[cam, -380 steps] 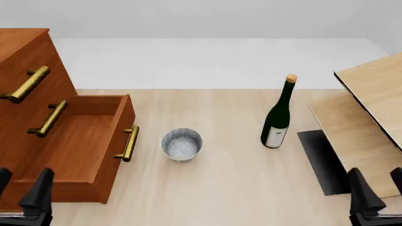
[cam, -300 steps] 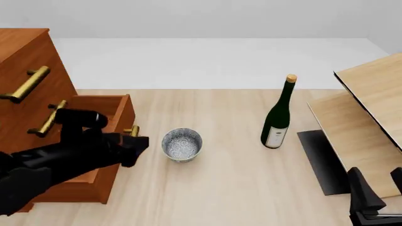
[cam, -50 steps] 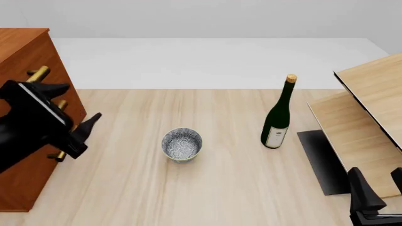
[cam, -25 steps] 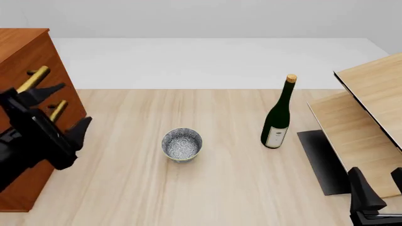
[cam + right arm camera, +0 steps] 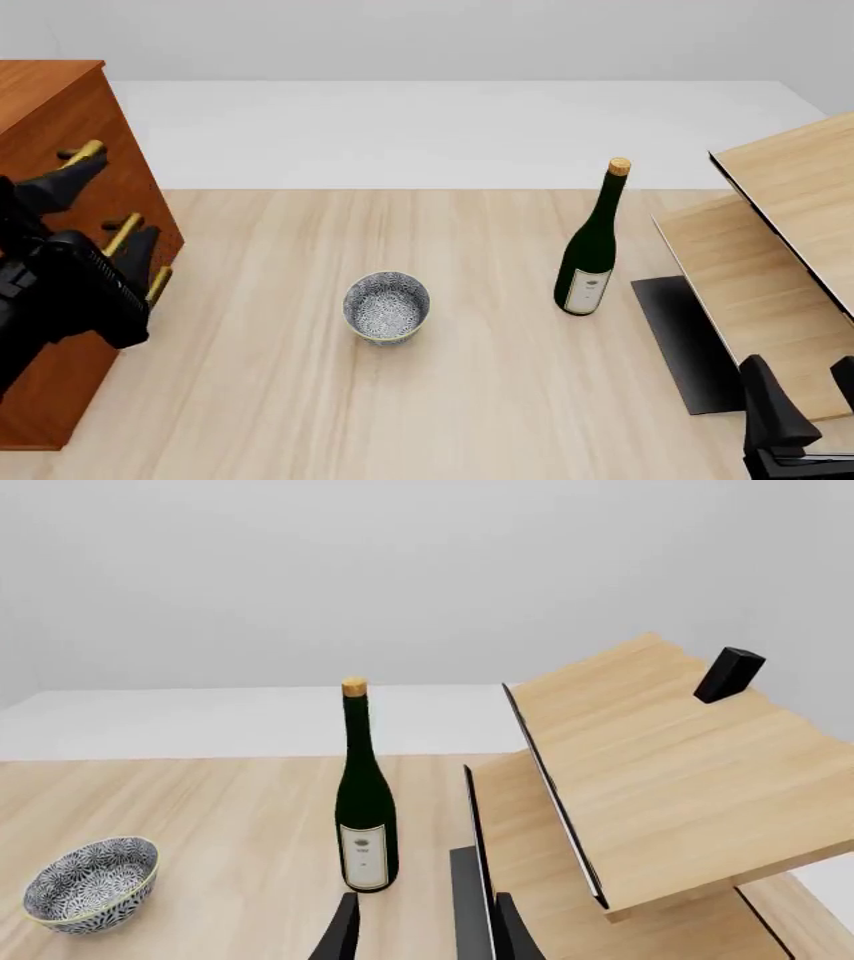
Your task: Close the bottom drawer of the cabinet and open the top drawer.
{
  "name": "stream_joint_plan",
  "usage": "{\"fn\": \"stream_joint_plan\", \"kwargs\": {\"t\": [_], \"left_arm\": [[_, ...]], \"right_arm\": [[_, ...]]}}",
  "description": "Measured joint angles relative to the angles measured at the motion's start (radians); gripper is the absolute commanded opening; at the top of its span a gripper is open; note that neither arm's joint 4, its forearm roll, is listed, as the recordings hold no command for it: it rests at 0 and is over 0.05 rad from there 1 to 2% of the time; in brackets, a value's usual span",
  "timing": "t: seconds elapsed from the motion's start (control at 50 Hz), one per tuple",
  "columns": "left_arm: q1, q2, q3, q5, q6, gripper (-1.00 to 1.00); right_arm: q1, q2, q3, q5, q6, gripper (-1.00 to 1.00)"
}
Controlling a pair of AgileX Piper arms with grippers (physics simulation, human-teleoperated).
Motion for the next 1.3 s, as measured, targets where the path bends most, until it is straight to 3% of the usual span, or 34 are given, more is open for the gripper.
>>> {"fn": "stream_joint_plan", "kwargs": {"t": [0.3, 1.3], "left_arm": [[0.08, 0.022, 0.005, -0.045, 0.042, 1.0], [0.256, 0.202, 0.02, -0.211, 0.077, 1.0]], "right_arm": [[0.0, 0.0, 0.0, 0.0, -0.001, 1.0], [-0.002, -0.002, 0.0, 0.001, -0.002, 1.0]]}}
